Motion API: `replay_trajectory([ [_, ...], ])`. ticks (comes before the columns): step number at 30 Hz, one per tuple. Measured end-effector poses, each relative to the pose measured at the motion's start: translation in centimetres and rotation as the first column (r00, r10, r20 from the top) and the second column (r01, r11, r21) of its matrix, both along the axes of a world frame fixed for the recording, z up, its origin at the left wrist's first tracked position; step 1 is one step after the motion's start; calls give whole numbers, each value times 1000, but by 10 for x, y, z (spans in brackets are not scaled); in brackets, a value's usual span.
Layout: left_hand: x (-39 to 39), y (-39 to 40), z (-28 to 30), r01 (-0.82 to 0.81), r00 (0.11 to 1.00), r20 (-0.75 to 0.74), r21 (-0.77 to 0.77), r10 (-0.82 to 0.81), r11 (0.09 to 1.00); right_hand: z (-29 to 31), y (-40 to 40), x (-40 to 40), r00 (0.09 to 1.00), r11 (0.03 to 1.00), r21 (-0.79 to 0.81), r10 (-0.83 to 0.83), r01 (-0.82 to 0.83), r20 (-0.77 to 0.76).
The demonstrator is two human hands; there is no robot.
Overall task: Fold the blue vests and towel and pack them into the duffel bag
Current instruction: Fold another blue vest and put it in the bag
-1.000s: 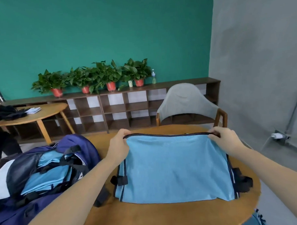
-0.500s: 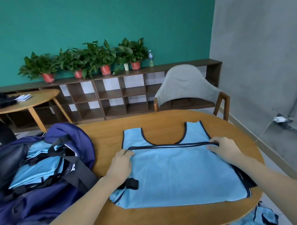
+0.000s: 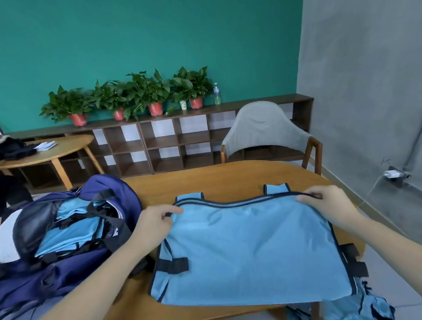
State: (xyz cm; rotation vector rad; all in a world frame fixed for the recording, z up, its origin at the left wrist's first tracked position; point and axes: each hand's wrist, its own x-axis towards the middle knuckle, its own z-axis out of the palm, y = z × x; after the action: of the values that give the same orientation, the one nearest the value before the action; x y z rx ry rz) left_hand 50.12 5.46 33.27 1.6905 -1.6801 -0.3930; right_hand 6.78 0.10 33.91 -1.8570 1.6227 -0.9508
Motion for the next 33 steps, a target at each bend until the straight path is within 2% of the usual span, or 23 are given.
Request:
replay_trajectory([
  [2,6,-23,13,-12,997,-72,-48,9,999,15,-20,4,999,999,-43,-14,16,46],
  [4,8,-50,15,-49,996,-76,-76,44,996,22,-46,9,998,999,-41,-29,31,56],
  [7,8,-84,-4,-106,994,-20,-23,105,994,-2,-89,14,995,997,61,-38,43,-92],
  [10,7,-97,-44,-104,988,128,113,89,988,-44,-108,13,977,974,215,-27,74,-213],
  [12,6,-97,-64,-96,988,137,136,77,986,-61,-108,10,984,978,185,-64,95,-164],
  [17,2,-96,-75,-139,987,91,28,136,990,-66,-105,10,995,988,130,-76,83,-62],
  [24,-1,-82,-44,-158,987,-60,-145,151,977,-38,-93,10,996,997,-17,-71,73,54],
  [28,0,-96,-21,-163,987,-48,-233,156,959,-13,-113,12,995,997,-35,-68,71,79],
  [30,3,-113,-19,-170,984,30,-180,178,969,-6,-129,16,997,997,14,-82,81,17],
  [33,7,-124,-30,-155,971,200,93,135,983,-5,-135,25,981,980,149,-108,132,-163],
])
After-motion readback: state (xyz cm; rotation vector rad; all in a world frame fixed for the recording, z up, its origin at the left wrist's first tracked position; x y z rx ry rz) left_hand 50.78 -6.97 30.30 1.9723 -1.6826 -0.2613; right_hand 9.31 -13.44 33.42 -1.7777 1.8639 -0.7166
